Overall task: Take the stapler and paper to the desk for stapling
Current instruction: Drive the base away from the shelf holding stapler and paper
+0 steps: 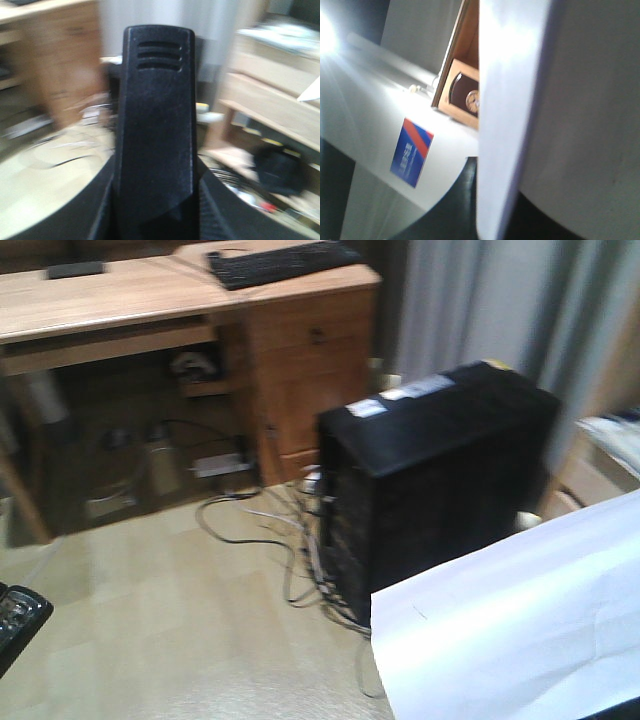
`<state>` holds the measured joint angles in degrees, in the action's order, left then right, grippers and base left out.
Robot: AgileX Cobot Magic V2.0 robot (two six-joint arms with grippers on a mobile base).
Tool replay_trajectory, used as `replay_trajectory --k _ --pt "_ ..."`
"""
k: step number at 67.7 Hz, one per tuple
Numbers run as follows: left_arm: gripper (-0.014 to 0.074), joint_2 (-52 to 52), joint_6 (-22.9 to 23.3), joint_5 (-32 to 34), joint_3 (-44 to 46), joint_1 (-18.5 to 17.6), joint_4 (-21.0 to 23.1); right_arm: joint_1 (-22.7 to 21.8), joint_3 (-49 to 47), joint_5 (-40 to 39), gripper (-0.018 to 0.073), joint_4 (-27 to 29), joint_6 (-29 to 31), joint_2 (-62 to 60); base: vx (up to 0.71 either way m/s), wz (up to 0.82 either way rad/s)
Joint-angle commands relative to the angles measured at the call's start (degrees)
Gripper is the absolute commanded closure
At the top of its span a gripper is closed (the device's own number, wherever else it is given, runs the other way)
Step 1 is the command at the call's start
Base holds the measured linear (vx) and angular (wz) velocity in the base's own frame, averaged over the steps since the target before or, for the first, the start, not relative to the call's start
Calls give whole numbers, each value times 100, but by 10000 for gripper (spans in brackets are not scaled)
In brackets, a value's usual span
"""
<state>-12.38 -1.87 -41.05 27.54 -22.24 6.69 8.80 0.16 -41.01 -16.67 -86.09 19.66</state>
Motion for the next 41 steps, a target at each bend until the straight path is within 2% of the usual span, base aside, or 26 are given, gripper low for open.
replay_trajectory --k 1,20,41 --pt "603 -42 54 674 174 -15 67 -2 -164 -360 564 23 61 44 15 68" --pt "603 -42 54 674 174 -15 67 -2 -164 -342 564 23 61 44 15 54" --pt "603 -42 54 674 174 -15 67 -2 -164 -342 564 23 61 44 18 28"
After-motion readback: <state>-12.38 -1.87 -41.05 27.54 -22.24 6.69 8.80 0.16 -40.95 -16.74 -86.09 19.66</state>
